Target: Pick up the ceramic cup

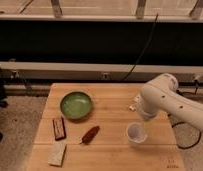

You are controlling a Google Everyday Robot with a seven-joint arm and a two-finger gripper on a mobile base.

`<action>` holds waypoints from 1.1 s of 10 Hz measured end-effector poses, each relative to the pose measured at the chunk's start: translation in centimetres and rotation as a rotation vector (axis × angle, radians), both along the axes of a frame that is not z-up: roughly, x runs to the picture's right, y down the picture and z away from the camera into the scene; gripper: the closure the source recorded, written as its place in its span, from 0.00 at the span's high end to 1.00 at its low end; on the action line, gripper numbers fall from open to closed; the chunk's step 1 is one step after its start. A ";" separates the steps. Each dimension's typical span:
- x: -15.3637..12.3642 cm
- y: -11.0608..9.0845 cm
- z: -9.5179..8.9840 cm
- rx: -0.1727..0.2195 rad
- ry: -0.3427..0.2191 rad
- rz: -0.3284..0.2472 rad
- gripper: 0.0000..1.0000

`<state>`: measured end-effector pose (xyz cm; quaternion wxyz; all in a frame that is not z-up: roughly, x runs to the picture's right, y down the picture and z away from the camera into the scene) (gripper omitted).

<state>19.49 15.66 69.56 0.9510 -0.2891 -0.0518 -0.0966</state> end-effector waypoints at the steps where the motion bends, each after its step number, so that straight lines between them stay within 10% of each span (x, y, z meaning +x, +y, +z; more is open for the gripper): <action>1: -0.1 0.1 0.1 0.000 -0.005 -0.003 0.80; 11: -1.6 1.6 1.1 -0.007 -0.073 -0.044 0.80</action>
